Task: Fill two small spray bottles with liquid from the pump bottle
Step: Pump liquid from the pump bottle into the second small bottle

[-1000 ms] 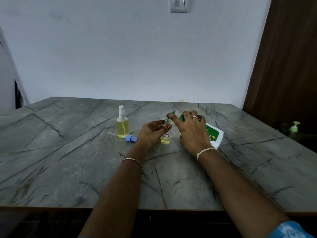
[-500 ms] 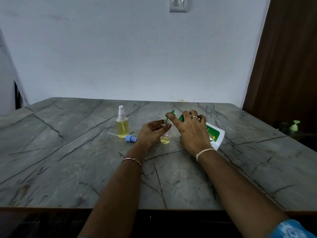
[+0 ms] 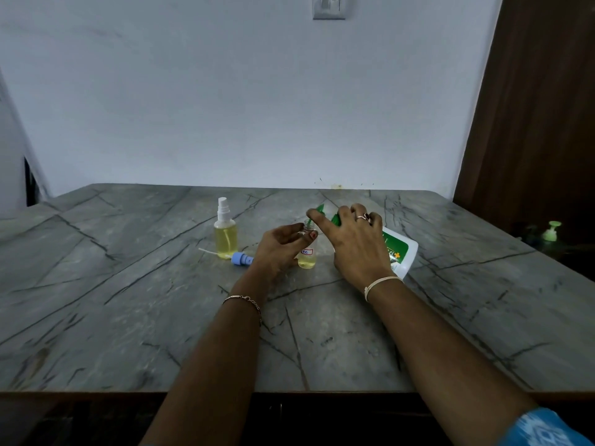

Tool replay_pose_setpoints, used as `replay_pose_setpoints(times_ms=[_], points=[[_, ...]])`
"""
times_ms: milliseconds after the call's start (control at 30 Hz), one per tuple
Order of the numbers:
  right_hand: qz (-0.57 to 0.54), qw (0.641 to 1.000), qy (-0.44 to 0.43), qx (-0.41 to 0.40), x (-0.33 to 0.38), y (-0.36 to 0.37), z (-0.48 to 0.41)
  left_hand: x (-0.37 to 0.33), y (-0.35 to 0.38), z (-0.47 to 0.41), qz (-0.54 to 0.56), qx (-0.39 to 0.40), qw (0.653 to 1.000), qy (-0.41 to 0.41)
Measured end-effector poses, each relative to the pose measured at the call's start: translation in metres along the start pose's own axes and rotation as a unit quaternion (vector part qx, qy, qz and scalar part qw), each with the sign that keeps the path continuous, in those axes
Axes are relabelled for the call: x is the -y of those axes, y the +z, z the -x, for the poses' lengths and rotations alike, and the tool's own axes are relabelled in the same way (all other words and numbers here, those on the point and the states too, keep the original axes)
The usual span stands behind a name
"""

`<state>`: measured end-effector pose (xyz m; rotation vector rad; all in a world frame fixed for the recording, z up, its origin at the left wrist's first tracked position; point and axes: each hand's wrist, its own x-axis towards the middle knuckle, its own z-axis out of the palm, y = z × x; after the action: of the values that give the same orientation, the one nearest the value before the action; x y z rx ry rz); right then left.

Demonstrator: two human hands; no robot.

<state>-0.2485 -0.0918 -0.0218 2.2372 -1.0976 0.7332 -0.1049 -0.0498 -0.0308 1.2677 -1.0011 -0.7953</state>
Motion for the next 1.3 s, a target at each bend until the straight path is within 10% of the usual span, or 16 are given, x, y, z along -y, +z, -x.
replay_pose_setpoints(times_ms=[700,1300], points=[[0.008,1.000,-0.012,-0.014,-0.001,0.001,0.002,0.014,-0.003,0.004,-0.322,0.015,0.937,0.136],[0.017,1.000,-0.011,-0.013,-0.002,0.003,0.002,0.016,-0.003,0.006,-0.351,0.004,0.922,0.165]])
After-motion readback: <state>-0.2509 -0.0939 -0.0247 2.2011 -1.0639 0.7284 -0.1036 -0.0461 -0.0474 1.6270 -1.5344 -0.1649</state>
